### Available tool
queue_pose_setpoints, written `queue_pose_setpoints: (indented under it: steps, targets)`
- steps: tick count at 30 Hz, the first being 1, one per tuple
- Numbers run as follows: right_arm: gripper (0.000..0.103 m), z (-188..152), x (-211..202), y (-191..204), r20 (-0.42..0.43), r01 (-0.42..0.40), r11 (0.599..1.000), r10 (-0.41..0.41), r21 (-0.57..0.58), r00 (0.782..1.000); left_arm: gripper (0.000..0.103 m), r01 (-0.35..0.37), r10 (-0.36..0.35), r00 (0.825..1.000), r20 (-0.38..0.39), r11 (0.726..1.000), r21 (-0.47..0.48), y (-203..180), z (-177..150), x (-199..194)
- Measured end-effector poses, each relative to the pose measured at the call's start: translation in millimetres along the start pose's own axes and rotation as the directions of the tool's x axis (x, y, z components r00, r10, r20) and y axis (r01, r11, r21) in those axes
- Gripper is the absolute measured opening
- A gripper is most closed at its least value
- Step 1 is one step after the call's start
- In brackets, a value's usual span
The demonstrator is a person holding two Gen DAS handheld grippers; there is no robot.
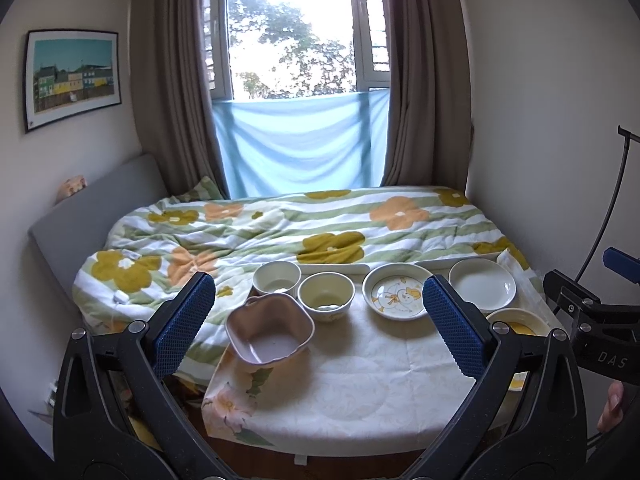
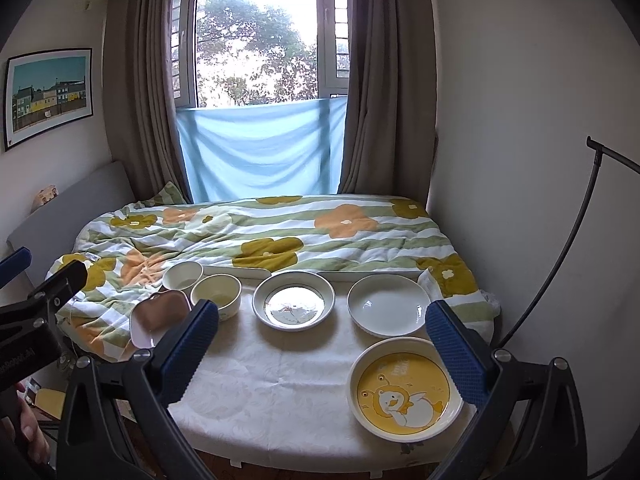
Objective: Organize plates and bowls
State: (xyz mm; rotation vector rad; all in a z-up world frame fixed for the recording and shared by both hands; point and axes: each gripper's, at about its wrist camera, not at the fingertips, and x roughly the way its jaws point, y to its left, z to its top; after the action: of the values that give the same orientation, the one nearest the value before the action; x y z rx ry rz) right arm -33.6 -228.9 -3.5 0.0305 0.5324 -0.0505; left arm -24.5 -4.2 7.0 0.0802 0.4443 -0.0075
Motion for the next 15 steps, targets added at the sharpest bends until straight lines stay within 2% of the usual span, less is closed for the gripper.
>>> queue_pose_setpoints:
  steps: [15]
  targets:
    - [0.103, 0.8, -4.1, 1.5, 0.004, -0.012, 1.0, 0.012, 0.002, 1.0, 0.103, -0.014, 0.014, 1.0, -0.001, 1.0, 0.003, -2.7, 1.5, -10.0]
